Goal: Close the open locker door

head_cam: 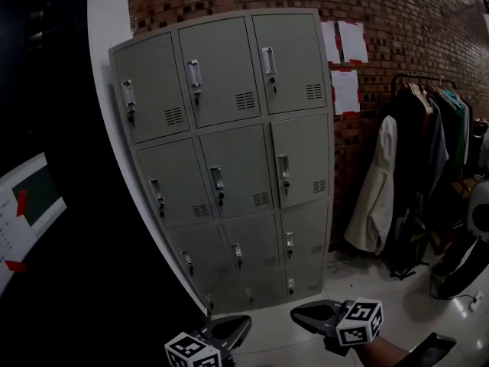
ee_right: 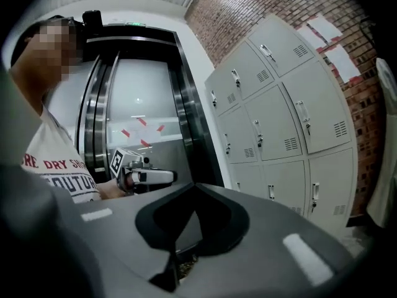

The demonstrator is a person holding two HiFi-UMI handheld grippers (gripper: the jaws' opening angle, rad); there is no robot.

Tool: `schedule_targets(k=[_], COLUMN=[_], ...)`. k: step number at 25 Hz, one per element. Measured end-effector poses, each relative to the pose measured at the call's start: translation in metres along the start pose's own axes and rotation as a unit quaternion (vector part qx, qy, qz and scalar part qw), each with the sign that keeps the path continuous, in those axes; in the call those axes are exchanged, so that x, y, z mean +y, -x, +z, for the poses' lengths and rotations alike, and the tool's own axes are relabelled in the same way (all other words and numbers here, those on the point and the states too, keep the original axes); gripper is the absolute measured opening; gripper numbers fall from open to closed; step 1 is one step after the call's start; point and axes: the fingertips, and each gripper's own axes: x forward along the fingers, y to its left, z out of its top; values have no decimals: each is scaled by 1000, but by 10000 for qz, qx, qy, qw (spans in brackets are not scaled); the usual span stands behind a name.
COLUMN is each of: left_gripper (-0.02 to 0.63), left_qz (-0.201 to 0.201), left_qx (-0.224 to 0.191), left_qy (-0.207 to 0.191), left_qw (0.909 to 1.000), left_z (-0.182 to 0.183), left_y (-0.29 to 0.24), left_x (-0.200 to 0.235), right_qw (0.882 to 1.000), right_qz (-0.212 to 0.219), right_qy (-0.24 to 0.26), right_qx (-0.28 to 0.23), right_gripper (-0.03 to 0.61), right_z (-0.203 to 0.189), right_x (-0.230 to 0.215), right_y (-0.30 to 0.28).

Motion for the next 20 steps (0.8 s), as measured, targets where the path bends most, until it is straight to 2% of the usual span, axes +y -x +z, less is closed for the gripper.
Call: schedule_targets(k=[7,10,20], left_gripper=[5,5,5], left_qz=[-125,-113,-133], left_qx=[54,106,-49], left_qy=[-190,-233,-325], left_qw=[9997,9996,9994], left_z=[-2,-8,-7], left_y=[8,11,14], left_x=[-50,-57,-66], right_qw=[9999,9995,9990], right_qz=[104,88,151], right_qy=[98,257,330], right_qx=[69,163,255], right_gripper=[-6,-6,-6], right_z=[-11,-15,-16], right_x=[36,43,58], right_y=[23,25,26])
